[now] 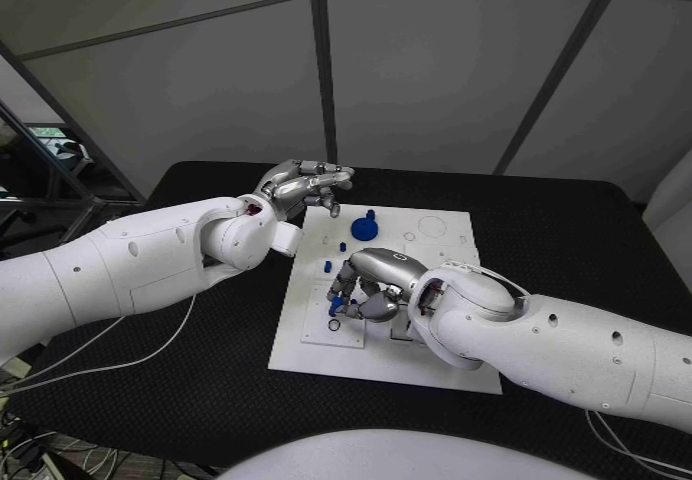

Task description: Assemble the parts on the task board

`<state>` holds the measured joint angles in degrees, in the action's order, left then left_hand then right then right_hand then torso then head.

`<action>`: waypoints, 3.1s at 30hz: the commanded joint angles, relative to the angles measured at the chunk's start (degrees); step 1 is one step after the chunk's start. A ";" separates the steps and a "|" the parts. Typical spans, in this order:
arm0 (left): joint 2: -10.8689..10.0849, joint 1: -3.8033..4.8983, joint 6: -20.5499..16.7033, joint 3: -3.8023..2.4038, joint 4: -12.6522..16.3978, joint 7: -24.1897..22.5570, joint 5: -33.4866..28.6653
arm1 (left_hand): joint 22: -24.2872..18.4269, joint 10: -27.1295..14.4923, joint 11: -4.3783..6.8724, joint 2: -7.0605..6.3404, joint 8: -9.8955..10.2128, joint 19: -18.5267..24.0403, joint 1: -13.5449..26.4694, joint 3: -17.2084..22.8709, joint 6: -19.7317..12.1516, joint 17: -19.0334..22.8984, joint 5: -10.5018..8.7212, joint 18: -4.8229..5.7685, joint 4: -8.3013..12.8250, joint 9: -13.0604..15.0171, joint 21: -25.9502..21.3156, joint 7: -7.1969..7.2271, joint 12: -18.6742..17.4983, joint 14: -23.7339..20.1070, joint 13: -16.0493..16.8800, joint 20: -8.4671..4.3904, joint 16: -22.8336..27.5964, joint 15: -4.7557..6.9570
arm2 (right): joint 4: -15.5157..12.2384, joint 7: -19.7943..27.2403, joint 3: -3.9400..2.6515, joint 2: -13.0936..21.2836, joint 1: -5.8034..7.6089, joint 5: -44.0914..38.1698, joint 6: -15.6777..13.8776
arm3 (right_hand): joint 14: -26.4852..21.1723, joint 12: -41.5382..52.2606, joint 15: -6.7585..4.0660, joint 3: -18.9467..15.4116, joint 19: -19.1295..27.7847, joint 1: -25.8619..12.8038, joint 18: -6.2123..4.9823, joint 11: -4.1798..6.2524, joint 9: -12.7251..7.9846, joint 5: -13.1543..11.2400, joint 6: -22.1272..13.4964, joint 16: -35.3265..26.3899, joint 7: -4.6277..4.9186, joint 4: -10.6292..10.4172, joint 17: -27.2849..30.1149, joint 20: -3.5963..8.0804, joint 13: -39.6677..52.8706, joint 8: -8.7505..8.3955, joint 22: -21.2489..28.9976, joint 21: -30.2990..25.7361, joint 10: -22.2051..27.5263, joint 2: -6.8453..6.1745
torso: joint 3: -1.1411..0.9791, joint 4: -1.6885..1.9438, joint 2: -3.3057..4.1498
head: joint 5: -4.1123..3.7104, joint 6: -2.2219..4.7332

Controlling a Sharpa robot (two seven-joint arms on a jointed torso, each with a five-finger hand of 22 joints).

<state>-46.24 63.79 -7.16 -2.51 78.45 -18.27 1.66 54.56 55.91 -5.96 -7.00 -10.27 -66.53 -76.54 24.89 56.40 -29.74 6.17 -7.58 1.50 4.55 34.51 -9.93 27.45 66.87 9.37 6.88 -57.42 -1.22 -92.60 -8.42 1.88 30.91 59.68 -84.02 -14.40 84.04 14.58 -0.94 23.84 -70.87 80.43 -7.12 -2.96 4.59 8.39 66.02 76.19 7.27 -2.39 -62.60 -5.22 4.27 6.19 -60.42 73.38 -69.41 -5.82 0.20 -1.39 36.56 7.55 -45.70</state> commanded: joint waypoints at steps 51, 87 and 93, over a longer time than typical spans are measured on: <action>-0.22 0.10 0.84 -0.05 0.32 0.01 0.15 | -0.06 -0.45 0.11 0.46 -0.01 0.21 0.05 -0.37 -0.51 0.06 -0.20 -2.91 -0.07 -0.08 -0.39 0.08 0.07 -0.31 -0.09 0.03 -0.08 -0.13 | 1.71 -1.19 0.59 -1.50 -0.96 -6.46 3.91 | 1.23 -1.19 -0.07 0.22 0.64 -0.77 0.73 -0.48 0.51 1.70 -0.71 -0.15 0.31 0.08 0.15 0.03 -0.10 -0.67 0.42 -0.17 0.54 -0.36 | 0.06 0.00 0.03 | 0.63 -1.07; -0.61 0.03 1.09 -0.03 -0.08 0.33 0.15 | -0.17 -0.54 0.06 0.54 -0.08 0.16 -0.02 -0.59 -0.61 0.23 -0.22 -2.91 -0.16 -0.07 -0.53 0.03 0.16 -0.40 -0.09 0.05 -0.16 -0.16 | -8.48 5.92 0.26 10.61 -0.67 6.07 -10.40 | 0.93 0.07 0.24 -3.02 0.12 -3.03 0.83 -0.85 -0.10 5.95 -10.36 -0.63 1.27 -0.94 1.40 -0.27 1.25 -0.83 -0.15 0.05 -0.36 -3.03 | 0.14 -0.16 -0.33 | -0.08 -0.46; -0.96 -0.16 0.99 0.00 -0.27 0.36 0.15 | -0.17 -0.54 0.06 0.54 -0.08 0.16 -0.02 -0.59 -0.61 0.23 -0.22 -2.91 -0.16 -0.07 -0.53 0.03 0.16 -0.40 -0.09 0.05 -0.16 -0.16 | -12.80 2.17 -1.02 18.44 -0.29 13.84 -12.43 | 1.27 6.04 -0.37 -5.80 -1.45 -4.69 1.16 -0.04 0.28 5.93 -8.73 0.15 0.86 -1.97 0.20 -0.05 5.24 0.87 -2.14 1.25 -5.18 -3.71 | -0.03 -0.57 -0.73 | -1.36 0.11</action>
<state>-47.17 63.59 -6.70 -2.48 78.19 -17.87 1.66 54.48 55.71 -5.76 -7.00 -10.27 -66.52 -76.54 24.67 56.20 -29.61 6.17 -7.58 1.28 4.55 34.07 -9.72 27.45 66.87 9.38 6.88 -57.42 -1.22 -104.82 -4.47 0.85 48.75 59.39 -76.96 -23.57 84.06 19.96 -0.96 18.37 -72.06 76.30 -7.06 -3.17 4.79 14.54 56.93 76.19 8.16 -4.24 -62.28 -5.27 9.07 6.81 -62.37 74.51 -74.17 -9.76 0.27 -1.70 36.06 6.65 -45.81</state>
